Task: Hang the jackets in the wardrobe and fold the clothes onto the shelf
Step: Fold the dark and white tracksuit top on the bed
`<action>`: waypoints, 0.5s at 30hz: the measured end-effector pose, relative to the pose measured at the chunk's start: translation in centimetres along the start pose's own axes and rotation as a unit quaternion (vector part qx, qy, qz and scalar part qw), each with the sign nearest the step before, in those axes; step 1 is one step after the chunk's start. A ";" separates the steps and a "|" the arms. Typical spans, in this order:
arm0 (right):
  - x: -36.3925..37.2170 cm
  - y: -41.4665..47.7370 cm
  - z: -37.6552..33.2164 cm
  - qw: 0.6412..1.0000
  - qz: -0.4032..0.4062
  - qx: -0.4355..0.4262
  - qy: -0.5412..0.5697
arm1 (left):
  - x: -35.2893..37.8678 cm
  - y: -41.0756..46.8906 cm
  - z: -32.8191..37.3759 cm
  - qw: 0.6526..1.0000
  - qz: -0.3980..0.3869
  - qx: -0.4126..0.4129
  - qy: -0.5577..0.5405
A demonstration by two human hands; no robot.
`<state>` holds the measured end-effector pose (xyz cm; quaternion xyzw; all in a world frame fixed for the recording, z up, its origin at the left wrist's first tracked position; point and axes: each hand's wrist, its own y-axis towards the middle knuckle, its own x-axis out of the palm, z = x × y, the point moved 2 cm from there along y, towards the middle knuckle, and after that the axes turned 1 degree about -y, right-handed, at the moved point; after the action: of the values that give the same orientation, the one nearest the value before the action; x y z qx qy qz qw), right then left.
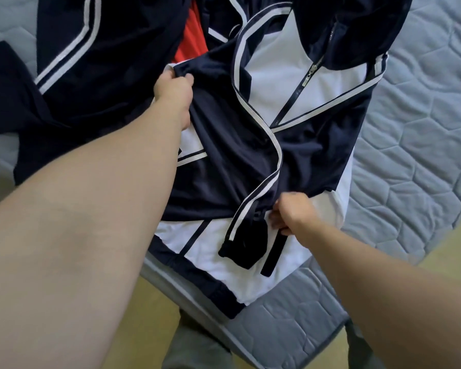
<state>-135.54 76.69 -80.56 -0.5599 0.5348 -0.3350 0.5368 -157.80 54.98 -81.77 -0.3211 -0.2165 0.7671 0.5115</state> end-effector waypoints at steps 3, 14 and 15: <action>0.2 -1.1 -2.6 0.967 0.196 -0.149 -0.066 | 0.6 -0.8 0.0 0.999 0.002 0.015 -0.032; 0.0 3.7 -22.4 0.923 0.261 -0.277 -0.064 | 1.1 -0.9 -0.4 0.997 -0.024 -0.005 -0.077; 0.0 3.9 -23.7 0.924 0.257 -0.271 -0.083 | 1.1 -0.9 -0.6 0.996 -0.030 -0.012 -0.079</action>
<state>-159.02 71.48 -79.62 -0.5529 0.6845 0.0200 0.4747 -157.06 56.33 -81.92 -0.2585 -0.2748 0.7719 0.5118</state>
